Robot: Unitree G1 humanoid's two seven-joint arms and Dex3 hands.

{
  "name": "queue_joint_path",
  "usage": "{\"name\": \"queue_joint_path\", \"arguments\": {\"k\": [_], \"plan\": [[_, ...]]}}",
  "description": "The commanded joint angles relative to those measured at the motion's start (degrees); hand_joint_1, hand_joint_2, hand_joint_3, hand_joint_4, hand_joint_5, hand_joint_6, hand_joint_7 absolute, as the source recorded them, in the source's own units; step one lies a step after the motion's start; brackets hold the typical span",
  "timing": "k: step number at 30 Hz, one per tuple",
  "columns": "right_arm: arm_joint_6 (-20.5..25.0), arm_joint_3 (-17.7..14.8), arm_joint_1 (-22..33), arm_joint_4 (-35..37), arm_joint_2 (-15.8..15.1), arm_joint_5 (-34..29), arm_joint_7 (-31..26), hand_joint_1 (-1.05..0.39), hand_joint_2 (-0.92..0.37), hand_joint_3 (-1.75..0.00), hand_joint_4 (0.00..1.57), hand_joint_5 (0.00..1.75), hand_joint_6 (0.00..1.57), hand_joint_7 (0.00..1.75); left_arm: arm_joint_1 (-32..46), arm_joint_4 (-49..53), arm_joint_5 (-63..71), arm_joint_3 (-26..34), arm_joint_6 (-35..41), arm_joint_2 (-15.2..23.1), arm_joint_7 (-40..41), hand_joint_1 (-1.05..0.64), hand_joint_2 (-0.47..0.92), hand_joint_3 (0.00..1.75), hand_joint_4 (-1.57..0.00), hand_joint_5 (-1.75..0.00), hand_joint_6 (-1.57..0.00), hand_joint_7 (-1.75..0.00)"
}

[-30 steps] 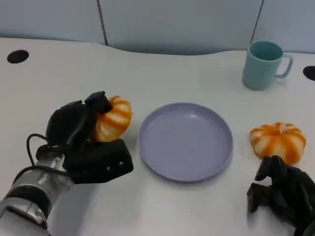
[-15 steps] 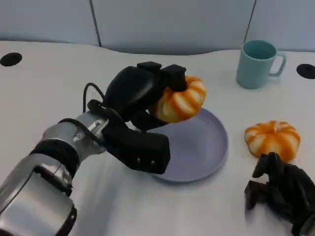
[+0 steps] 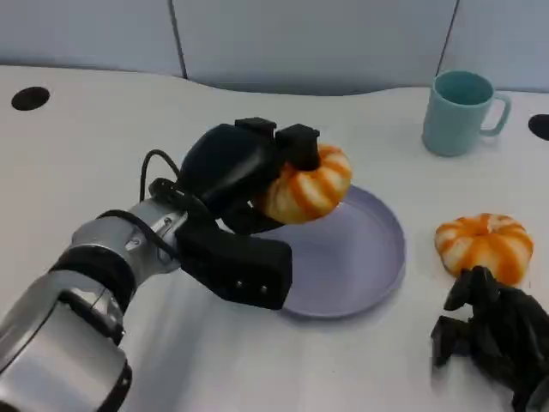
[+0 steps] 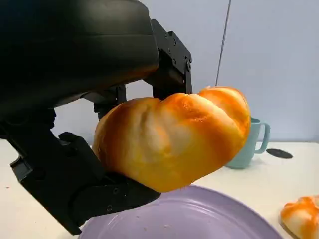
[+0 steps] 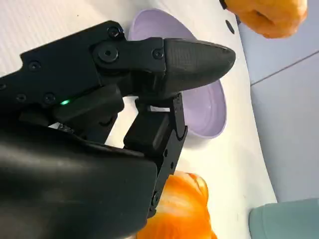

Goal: Grasp the bread from the table and place it into the plate.

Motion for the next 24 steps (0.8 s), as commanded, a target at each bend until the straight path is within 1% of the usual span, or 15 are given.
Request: {"name": "queue_joint_path", "arguments": {"k": [1, 2, 5, 7, 8, 9, 15, 17, 18, 19, 20, 21, 22, 23, 24], "plan": [[1.5, 0.4, 2.3, -0.1, -0.1, -0.6, -0.3, -0.47, -0.92, -0.45, 1.23, 1.42, 1.16, 1.31, -0.5, 1.2, -0.3, -0.2, 2.1, -0.4, -6.6, -0.31, 0.57, 1.03, -0.78, -1.75, -0.61, -1.75], [1.4, 0.6, 2.4, -0.4, -0.1, -0.8, -0.3, -0.46, -0.92, -0.47, 1.23, 1.42, 1.16, 1.32, -0.8, 1.3, 0.1, -0.6, 3.3, -0.6, -8.0, -0.32, 0.57, 1.01, -0.77, -1.75, -0.6, -1.75], [1.4, 0.9, 2.9, -1.2, -0.1, -1.0, -0.6, -0.46, -0.92, -0.49, 1.21, 1.44, 1.14, 1.32, -1.4, 1.4, 0.3, -1.1, 6.2, -1.4, -12.0, -0.33, 0.64, 0.78, -0.74, -1.75, -0.58, -1.75], [1.6, 0.9, 3.2, -1.7, -0.1, -0.9, -0.5, -0.45, -0.92, -0.5, 1.18, 1.47, 1.12, 1.33, -1.7, 1.4, 0.0, -1.2, 7.6, -1.8, -14.2, -0.34, 0.71, 0.62, -0.71, -1.75, -0.59, -1.65], [1.7, 0.9, 3.3, -1.9, -0.1, -0.8, -0.5, -0.45, -0.92, -0.5, 1.18, 1.48, 1.11, 1.34, -1.7, 1.4, -0.1, -1.2, 8.0, -2.0, -14.8, -0.35, 0.77, 0.5, -0.7, -1.75, -0.59, -1.63], [2.1, 0.8, 3.4, -2.1, -0.1, -0.5, -0.5, -0.44, -0.92, -0.5, 1.17, 1.49, 1.1, 1.35, -1.7, 1.4, -0.1, -1.2, 8.4, -2.1, -15.3, -0.35, 0.79, 0.46, -0.7, -1.75, -0.59, -1.64], [3.3, 0.6, 3.6, -3.1, 0.2, -0.4, -1.4, -0.44, -0.92, -0.49, 1.16, 1.49, 1.09, 1.37, -1.7, 1.8, -0.7, -0.6, 10.5, -3.2, -17.0, -0.29, 0.79, 0.44, -0.69, -1.75, -0.54, -1.71], [3.5, 0.6, 3.8, -3.4, 0.3, -0.4, -1.6, -0.43, -0.92, -0.49, 1.16, 1.49, 1.08, 1.37, -1.7, 2.0, -1.2, -0.2, 11.4, -3.6, -17.9, -0.29, 0.72, 0.61, -0.68, -1.75, -0.54, -1.74], [3.4, 0.6, 3.8, -3.5, 0.3, -0.4, -1.6, -0.43, -0.92, -0.5, 1.16, 1.49, 1.07, 1.37, -1.6, 2.1, -1.4, 0.0, 11.8, -3.7, -18.5, -0.3, 0.71, 0.67, -0.65, -1.75, -0.58, -1.6], [3.0, 0.7, 3.9, -3.2, 0.2, -0.5, -1.3, -0.42, -0.92, -0.5, 1.16, 1.49, 1.06, 1.37, -1.6, 2.1, -1.9, 0.4, 12.1, -3.9, -19.4, -0.3, 0.71, 0.69, -0.65, -1.75, -0.6, -1.55], [3.1, 0.7, 3.9, -3.2, 0.2, -0.4, -1.2, -0.42, -0.92, -0.51, 1.15, 1.49, 1.05, 1.37, -1.6, 2.1, -2.4, 0.8, 12.3, -4.1, -20.1, -0.3, 0.71, 0.67, -0.67, -1.56, -0.67, -1.32], [3.2, 0.6, 3.8, -3.3, 0.1, -0.4, -1.2, -0.43, -0.92, -0.51, 1.16, 1.49, 1.06, 1.39, -1.5, 2.1, -2.7, 1.1, 12.2, -4.1, -20.5, -0.32, 0.76, 0.48, -0.75, -1.23, -0.79, -0.89], [3.2, 0.6, 3.8, -3.3, 0.1, -0.4, -1.1, -0.43, -0.92, -0.51, 1.16, 1.49, 1.06, 1.39, -1.3, 2.0, -3.0, 1.4, 11.9, -4.2, -20.6, -0.33, 0.82, 0.34, -0.79, -1.08, -0.88, -0.63], [3.2, 0.6, 3.8, -3.3, 0.1, -0.4, -1.2, -0.43, -0.92, -0.51, 1.16, 1.49, 1.06, 1.4, -1.2, 2.0, -3.1, 1.7, 11.7, -4.2, -20.7, -0.34, 0.87, 0.24, -0.8, -0.99, -0.94, -0.44], [3.2, 0.6, 3.8, -3.3, 0.1, -0.4, -1.2, -0.43, -0.92, -0.5, 1.16, 1.5, 1.06, 1.4, -1.0, 2.0, -3.8, 2.2, 11.7, -4.3, -21.6, -0.34, 0.89, 0.18, -0.81, -0.94, -0.97, -0.34]]}}
